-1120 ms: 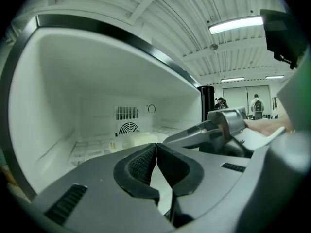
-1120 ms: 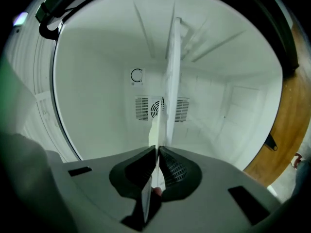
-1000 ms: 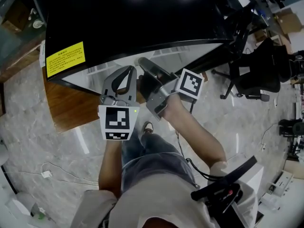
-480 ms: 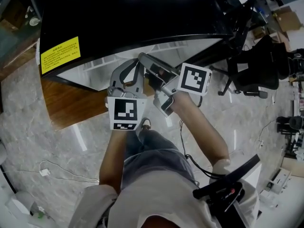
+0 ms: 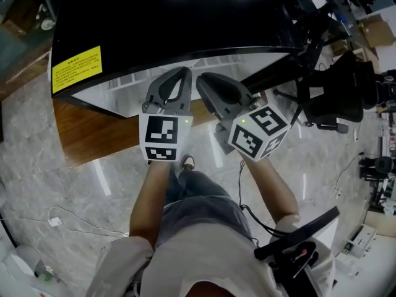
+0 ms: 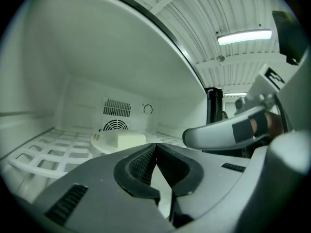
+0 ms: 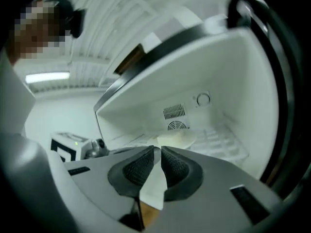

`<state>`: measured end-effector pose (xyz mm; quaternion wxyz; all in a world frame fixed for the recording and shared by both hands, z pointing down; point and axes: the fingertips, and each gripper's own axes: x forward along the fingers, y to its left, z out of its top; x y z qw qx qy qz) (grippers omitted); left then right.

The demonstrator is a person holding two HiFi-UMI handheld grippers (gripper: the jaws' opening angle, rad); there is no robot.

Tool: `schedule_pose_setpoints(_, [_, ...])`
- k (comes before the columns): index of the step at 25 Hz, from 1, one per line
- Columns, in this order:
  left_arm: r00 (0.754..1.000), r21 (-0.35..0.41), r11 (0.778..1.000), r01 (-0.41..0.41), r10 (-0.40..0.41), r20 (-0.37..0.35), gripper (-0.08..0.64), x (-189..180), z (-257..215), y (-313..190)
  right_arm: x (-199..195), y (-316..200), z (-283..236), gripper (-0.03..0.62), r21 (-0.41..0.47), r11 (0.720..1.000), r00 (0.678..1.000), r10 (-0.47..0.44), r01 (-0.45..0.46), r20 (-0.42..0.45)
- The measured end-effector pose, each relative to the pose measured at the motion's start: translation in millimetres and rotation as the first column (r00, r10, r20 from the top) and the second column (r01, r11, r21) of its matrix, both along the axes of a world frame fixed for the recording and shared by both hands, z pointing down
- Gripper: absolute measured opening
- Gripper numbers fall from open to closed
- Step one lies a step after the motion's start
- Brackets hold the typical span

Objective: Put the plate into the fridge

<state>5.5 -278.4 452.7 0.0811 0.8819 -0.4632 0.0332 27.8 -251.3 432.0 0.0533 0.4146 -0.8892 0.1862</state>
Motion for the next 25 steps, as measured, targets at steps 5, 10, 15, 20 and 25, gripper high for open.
schedule_pose_setpoints(5, [0.995, 0.014, 0.995, 0.1, -0.1, 0.003, 0.018, -11.7, -8.2, -16.7, 1.8, 0.7, -10.9, 0.057, 0.236, 0.971, 0.963, 0.091, -0.03, -0.252])
schedule_pose_setpoints(10, [0.994, 0.011, 0.994, 0.11, -0.11, 0.019, 0.018, -7.5, -9.9, -17.0, 1.6, 1.4, -18.5, 0.057, 0.27, 0.961, 0.967, 0.127, -0.065, -0.219])
schedule_pose_setpoints(15, [0.989, 0.102, 0.984, 0.147, -0.144, -0.029, 0.018, -11.0, -31.9, 20.0, 2.7, 26.7, -34.7, 0.057, 0.326, 0.942, 0.97, 0.148, -0.078, -0.195])
schedule_pose_setpoints(20, [0.977, 0.177, 0.961, 0.212, -0.203, -0.065, 0.018, 17.2, -71.7, 116.1, 36.6, 103.6, -65.9, 0.042, 0.357, 0.927, 0.968, 0.187, -0.118, -0.165])
schedule_pose_setpoints(25, [0.962, 0.214, 0.938, 0.273, -0.273, -0.03, 0.018, 19.7, -84.4, 206.7, 49.1, 180.3, -73.7, 0.019, 0.317, 0.937, 0.974, 0.19, -0.144, -0.119])
